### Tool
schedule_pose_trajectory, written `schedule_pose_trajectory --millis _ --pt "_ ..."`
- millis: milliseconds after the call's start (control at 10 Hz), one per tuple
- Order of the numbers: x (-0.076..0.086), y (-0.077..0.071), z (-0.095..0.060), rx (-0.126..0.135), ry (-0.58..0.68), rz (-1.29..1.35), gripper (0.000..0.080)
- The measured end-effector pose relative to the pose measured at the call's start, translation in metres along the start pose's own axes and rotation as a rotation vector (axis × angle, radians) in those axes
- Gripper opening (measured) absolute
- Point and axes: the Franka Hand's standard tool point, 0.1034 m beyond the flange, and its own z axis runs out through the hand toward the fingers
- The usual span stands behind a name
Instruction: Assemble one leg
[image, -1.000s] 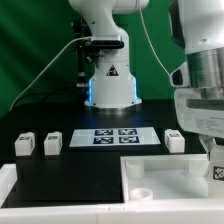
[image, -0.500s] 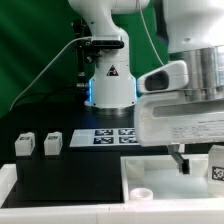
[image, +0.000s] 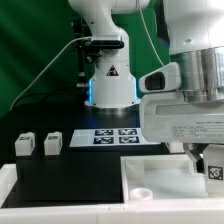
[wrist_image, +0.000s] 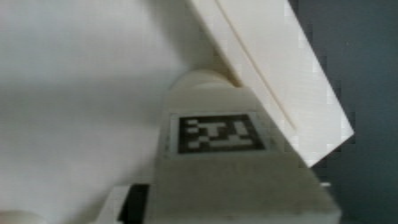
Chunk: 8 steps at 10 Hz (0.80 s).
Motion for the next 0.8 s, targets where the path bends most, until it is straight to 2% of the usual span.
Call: schedule_pose_trajectory --millis 300,400,500,600,700,800 --pt "-0.0022 0.0024 0.0003 -0.014 -0.009 0.366 0.0293" --pt "-0.0060 0.0018 0.0006 -0.028 -0.011 0.602 0.0294" --pt "-0.0080 0.0022 0.0009 -0.035 -0.019 0.952 0.0294" --pt "-0.0066 0.0050 0.0013 -0.014 -0.041 1.142 0.0294" --pt "-0.0067 0.0074 0.0017 0.032 -0.057 1.350 0.0295" --pt "-0.0061 0.0088 0.0008 0.048 -0.046 1.478 0.0304"
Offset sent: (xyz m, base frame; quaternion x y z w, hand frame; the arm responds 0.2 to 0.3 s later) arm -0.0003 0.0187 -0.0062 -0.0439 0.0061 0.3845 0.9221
